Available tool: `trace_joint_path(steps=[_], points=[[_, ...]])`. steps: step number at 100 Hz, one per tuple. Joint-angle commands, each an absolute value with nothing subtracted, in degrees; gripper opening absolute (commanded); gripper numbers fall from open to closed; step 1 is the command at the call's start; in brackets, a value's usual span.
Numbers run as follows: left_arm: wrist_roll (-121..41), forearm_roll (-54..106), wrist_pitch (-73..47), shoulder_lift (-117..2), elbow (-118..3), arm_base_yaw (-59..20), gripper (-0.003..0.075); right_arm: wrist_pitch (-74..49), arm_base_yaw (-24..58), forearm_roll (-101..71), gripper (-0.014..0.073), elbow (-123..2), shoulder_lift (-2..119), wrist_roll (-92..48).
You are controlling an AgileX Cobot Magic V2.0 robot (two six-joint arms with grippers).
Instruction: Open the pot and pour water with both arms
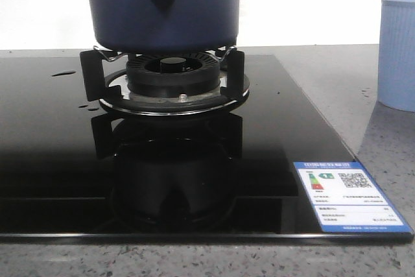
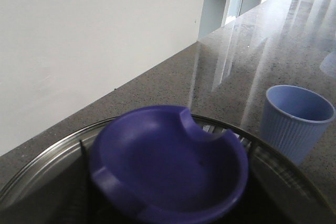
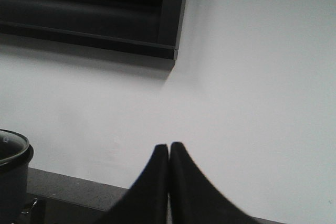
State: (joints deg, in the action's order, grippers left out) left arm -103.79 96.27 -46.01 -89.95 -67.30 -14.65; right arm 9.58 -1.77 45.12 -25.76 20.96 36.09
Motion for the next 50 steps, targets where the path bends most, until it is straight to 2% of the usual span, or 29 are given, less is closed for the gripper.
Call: trace_joint_path(steps=[1,40,47,50], points=[[-103.85,100.41,-47.61,-88.27,-69.12,-14.95,0.0316,11.66,-2.15,44.37,-0.0067,-27.32,21.24,36.04],[-105.92,100.51,-48.52,-88.27,-69.12,-14.95,0.0321,11.2,-2.15,44.37,-0.0067,-27.32,21.24,36.04],[-105.92,100.42,-48.52,-88.27,-69.12,-14.95,0.0378,11.09,-2.15,44.37,-0.0067,-27.2,21.24,36.04],[-105.92,100.42,-48.52,-88.27,-69.12,-14.95,0.0431,10.73,-2.15,44.37,-0.0067,-27.2,21.24,36.04]])
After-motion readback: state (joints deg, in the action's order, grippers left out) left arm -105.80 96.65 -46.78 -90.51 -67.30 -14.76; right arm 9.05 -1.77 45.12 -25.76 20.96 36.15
